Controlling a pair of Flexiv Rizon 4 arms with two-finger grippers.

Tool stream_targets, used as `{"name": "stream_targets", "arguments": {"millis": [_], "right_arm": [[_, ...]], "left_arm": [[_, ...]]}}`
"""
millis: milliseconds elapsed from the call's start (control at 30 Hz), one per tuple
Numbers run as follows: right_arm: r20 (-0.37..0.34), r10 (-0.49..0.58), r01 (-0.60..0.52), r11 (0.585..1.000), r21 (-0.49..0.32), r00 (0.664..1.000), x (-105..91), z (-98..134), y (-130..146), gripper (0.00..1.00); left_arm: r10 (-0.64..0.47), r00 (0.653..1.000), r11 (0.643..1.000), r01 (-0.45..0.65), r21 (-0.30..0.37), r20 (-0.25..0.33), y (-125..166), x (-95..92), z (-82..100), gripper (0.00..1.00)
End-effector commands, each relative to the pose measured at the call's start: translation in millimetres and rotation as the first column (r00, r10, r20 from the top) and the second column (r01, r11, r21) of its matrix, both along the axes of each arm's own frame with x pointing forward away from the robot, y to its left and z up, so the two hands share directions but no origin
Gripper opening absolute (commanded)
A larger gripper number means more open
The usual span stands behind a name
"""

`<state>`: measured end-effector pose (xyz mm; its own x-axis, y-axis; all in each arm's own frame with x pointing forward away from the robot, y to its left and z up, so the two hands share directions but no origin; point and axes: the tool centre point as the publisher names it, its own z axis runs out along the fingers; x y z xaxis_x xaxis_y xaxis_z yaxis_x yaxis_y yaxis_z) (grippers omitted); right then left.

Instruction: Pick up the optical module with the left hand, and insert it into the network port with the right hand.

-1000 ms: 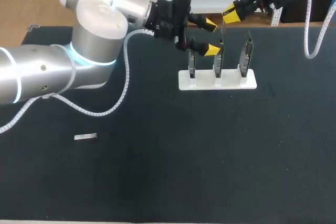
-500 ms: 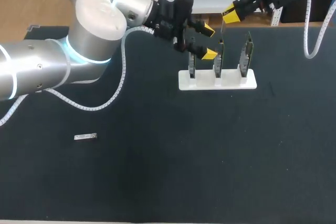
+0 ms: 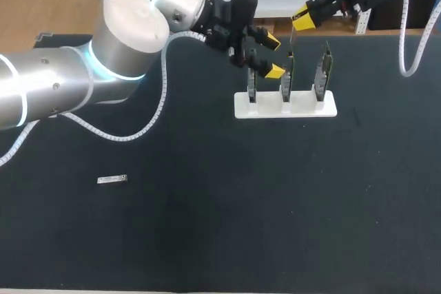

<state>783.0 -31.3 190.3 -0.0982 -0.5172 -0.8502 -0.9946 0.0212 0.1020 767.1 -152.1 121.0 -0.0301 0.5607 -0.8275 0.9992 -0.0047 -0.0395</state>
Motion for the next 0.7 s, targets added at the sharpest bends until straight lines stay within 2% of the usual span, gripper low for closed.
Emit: {"name": "stream_targets", "arguments": {"millis": [33,700], "right_arm": [[0.001,-0.001,0.001,1.0,0.0,1.0,-1.1,-0.1,0.1,0.0],[0.0,-0.007,0.007,1.0,0.002,1.0,-0.6,-1.4,-1.3,0.0]], "left_arm": [[0.002,1.0,1.0,-0.002,0.003,-0.002,1.3,0.6,-0.6,1.0],[-0.006,1.0,1.0,0.006,0.019,-0.002,2.4,-0.1,-3.4,1.0]]}}
